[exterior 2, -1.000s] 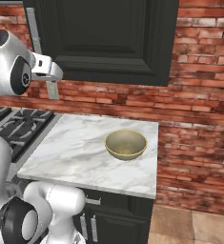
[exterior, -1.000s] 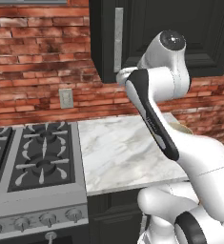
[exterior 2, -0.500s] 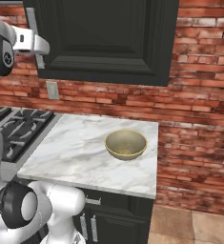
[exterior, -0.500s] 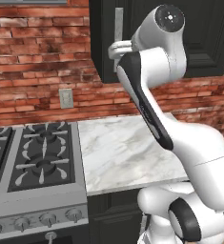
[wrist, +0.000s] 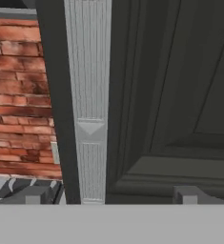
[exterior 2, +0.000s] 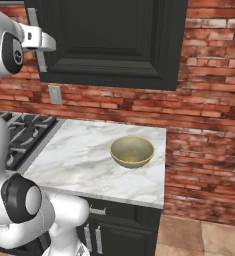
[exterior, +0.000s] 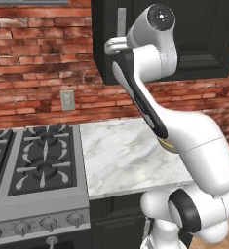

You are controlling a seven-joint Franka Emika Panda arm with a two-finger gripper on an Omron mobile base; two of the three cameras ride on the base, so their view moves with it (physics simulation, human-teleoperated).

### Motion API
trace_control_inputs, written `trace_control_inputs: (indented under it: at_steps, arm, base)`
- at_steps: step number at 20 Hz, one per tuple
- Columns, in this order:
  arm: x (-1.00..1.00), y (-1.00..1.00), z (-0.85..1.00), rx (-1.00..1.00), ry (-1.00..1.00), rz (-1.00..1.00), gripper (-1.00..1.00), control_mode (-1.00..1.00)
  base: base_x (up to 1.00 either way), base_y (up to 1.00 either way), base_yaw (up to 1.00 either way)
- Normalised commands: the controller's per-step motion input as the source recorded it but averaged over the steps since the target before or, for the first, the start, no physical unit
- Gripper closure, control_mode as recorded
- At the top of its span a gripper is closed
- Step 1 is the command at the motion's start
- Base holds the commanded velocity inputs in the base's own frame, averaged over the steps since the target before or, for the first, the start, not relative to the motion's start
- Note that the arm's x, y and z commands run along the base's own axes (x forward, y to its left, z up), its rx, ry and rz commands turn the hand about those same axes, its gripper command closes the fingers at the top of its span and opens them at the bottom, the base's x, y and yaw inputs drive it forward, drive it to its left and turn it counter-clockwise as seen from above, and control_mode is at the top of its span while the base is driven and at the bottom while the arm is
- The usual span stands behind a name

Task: Open the cabinet and setup a tea strainer by placing it in the bowl upright.

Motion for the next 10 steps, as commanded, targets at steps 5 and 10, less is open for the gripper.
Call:
trace_control_inputs:
  at_steps: [5, 10]
  arm:
    - [0.2, 0.06, 0.0, -0.03, 0.0, 0.0, -1.0, -1.0]
    - [0.37, 0.11, 0.0, -0.07, 0.0, 0.0, -1.0, -1.0]
  base:
    - [0.0, 0.0, 0.0]
    - [0.0, 0.0, 0.0]
